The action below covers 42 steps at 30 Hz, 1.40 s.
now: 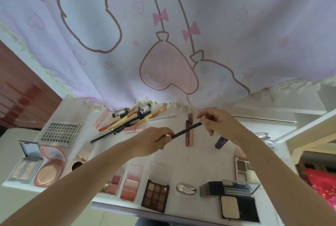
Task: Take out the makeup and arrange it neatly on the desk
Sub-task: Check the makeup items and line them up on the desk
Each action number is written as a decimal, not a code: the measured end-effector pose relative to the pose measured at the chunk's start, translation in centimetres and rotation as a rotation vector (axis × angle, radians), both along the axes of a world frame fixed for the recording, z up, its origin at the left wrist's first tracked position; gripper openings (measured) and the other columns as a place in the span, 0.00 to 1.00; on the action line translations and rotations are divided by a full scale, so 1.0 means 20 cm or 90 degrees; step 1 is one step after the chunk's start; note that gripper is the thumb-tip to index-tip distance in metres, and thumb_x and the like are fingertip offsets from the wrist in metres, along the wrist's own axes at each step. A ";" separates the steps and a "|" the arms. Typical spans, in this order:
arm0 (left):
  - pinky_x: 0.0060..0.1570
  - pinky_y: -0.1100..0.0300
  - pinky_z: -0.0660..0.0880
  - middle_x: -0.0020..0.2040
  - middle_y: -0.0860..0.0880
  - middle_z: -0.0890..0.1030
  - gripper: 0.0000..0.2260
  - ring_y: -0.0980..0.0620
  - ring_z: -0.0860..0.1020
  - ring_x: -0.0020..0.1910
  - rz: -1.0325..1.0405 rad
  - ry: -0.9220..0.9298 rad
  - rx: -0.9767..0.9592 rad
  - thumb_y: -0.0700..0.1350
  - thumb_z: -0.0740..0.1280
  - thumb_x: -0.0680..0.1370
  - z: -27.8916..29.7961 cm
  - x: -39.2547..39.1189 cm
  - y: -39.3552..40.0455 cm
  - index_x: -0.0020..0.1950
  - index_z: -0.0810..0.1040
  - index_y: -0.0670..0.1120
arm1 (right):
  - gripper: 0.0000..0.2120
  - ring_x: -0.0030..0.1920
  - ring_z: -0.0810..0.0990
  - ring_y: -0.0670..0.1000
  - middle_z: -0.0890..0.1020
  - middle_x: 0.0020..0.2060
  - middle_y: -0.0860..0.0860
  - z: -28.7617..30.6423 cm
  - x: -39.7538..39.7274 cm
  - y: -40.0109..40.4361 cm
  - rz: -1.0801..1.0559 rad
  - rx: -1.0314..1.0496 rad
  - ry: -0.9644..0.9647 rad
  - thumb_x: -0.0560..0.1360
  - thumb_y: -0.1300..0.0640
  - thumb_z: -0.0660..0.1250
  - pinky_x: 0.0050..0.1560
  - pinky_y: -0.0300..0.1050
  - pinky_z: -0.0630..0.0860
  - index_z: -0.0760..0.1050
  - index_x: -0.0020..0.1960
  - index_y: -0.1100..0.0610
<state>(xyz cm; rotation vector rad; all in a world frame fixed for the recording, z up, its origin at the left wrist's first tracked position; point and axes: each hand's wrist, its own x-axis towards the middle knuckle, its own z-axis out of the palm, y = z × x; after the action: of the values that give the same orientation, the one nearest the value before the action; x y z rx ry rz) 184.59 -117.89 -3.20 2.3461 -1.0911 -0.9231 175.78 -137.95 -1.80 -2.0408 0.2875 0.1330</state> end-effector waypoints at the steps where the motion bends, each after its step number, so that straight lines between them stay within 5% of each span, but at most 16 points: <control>1: 0.39 0.73 0.70 0.36 0.56 0.73 0.12 0.60 0.71 0.35 0.000 0.021 0.009 0.44 0.55 0.81 -0.01 -0.01 -0.01 0.61 0.72 0.45 | 0.09 0.23 0.71 0.39 0.73 0.26 0.47 -0.02 0.02 0.01 -0.007 -0.002 0.008 0.77 0.62 0.60 0.38 0.33 0.72 0.72 0.44 0.49; 5: 0.46 0.67 0.73 0.50 0.45 0.81 0.11 0.55 0.75 0.42 0.024 0.060 0.039 0.43 0.57 0.81 -0.08 -0.01 -0.04 0.59 0.73 0.42 | 0.10 0.26 0.76 0.41 0.75 0.31 0.50 -0.09 0.09 0.06 -0.034 0.077 0.048 0.77 0.63 0.60 0.35 0.33 0.76 0.70 0.57 0.55; 9: 0.41 0.70 0.71 0.52 0.43 0.81 0.10 0.54 0.77 0.42 0.116 0.099 0.026 0.43 0.58 0.80 -0.19 0.01 -0.08 0.57 0.73 0.41 | 0.19 0.32 0.76 0.48 0.75 0.33 0.52 -0.18 0.15 0.09 -0.124 0.131 0.067 0.78 0.61 0.59 0.37 0.38 0.76 0.61 0.68 0.57; 12: 0.38 0.70 0.71 0.53 0.42 0.81 0.10 0.52 0.76 0.42 0.202 0.100 0.037 0.43 0.58 0.80 -0.28 0.05 -0.10 0.58 0.74 0.40 | 0.13 0.35 0.74 0.50 0.74 0.35 0.50 -0.28 0.15 0.09 -0.145 0.020 0.099 0.79 0.56 0.56 0.41 0.42 0.72 0.66 0.62 0.58; 16: 0.46 0.61 0.75 0.55 0.42 0.79 0.13 0.47 0.78 0.49 0.247 0.059 0.115 0.44 0.58 0.80 -0.38 0.12 -0.17 0.59 0.75 0.40 | 0.14 0.53 0.73 0.56 0.72 0.47 0.55 -0.47 0.10 0.09 0.104 -0.347 0.234 0.78 0.54 0.56 0.47 0.43 0.66 0.70 0.58 0.62; 18: 0.51 0.60 0.74 0.54 0.44 0.79 0.13 0.48 0.78 0.51 0.260 0.035 0.151 0.45 0.59 0.80 -0.43 0.14 -0.21 0.59 0.76 0.40 | 0.23 0.64 0.66 0.57 0.67 0.61 0.59 -0.57 0.06 0.11 0.165 -0.367 0.323 0.76 0.50 0.61 0.58 0.45 0.67 0.64 0.66 0.61; 20: 0.52 0.59 0.75 0.51 0.43 0.79 0.13 0.47 0.78 0.51 0.279 0.053 0.167 0.45 0.61 0.79 -0.49 0.16 -0.26 0.58 0.78 0.39 | 0.37 0.73 0.52 0.58 0.53 0.72 0.59 -0.62 0.02 0.13 0.180 -0.386 0.374 0.73 0.47 0.66 0.70 0.48 0.58 0.52 0.73 0.63; 23: 0.50 0.59 0.74 0.46 0.44 0.78 0.12 0.48 0.78 0.49 0.298 0.077 0.196 0.44 0.63 0.77 -0.55 0.17 -0.32 0.56 0.78 0.38 | 0.47 0.75 0.42 0.58 0.42 0.74 0.59 -0.66 0.01 0.14 0.195 -0.459 0.380 0.71 0.46 0.68 0.74 0.52 0.50 0.43 0.74 0.64; 28: 0.43 0.60 0.71 0.40 0.47 0.74 0.08 0.46 0.78 0.53 0.285 0.059 0.213 0.46 0.63 0.77 -0.61 0.18 -0.41 0.43 0.75 0.42 | 0.47 0.75 0.42 0.58 0.40 0.74 0.59 -0.69 0.01 0.14 0.190 -0.451 0.380 0.71 0.47 0.68 0.74 0.52 0.48 0.41 0.74 0.64; 31: 0.41 0.59 0.70 0.35 0.50 0.71 0.14 0.47 0.75 0.46 0.267 0.057 0.203 0.49 0.64 0.76 -0.62 0.18 -0.44 0.33 0.69 0.45 | 0.47 0.75 0.41 0.58 0.40 0.74 0.59 -0.70 0.01 0.13 0.192 -0.455 0.379 0.71 0.46 0.68 0.74 0.53 0.48 0.40 0.74 0.64; 34: 0.46 0.58 0.70 0.46 0.45 0.76 0.13 0.46 0.75 0.51 0.234 0.020 0.183 0.51 0.62 0.78 -0.60 0.19 -0.42 0.46 0.76 0.42 | 0.48 0.75 0.42 0.59 0.41 0.74 0.59 -0.70 0.01 0.13 0.195 -0.464 0.375 0.71 0.46 0.68 0.74 0.53 0.48 0.40 0.74 0.65; 37: 0.57 0.55 0.71 0.63 0.44 0.73 0.14 0.46 0.70 0.64 0.250 -0.139 0.145 0.45 0.61 0.78 -0.57 0.26 -0.36 0.63 0.72 0.41 | 0.48 0.75 0.43 0.59 0.41 0.74 0.60 -0.70 0.02 0.13 0.198 -0.469 0.377 0.71 0.47 0.68 0.74 0.54 0.50 0.40 0.74 0.65; 42: 0.60 0.53 0.68 0.62 0.40 0.69 0.17 0.41 0.65 0.65 0.167 -0.295 0.235 0.32 0.58 0.75 -0.59 0.40 -0.28 0.64 0.67 0.38 | 0.48 0.75 0.42 0.59 0.41 0.74 0.60 -0.70 0.02 0.13 0.201 -0.463 0.385 0.71 0.48 0.68 0.74 0.55 0.50 0.40 0.74 0.66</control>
<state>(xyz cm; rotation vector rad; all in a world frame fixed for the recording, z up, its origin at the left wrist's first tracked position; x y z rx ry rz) 192.50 -123.51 -14.95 3.0231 -0.7788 -0.5300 176.20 -135.28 -15.82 -2.7205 0.4238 0.9708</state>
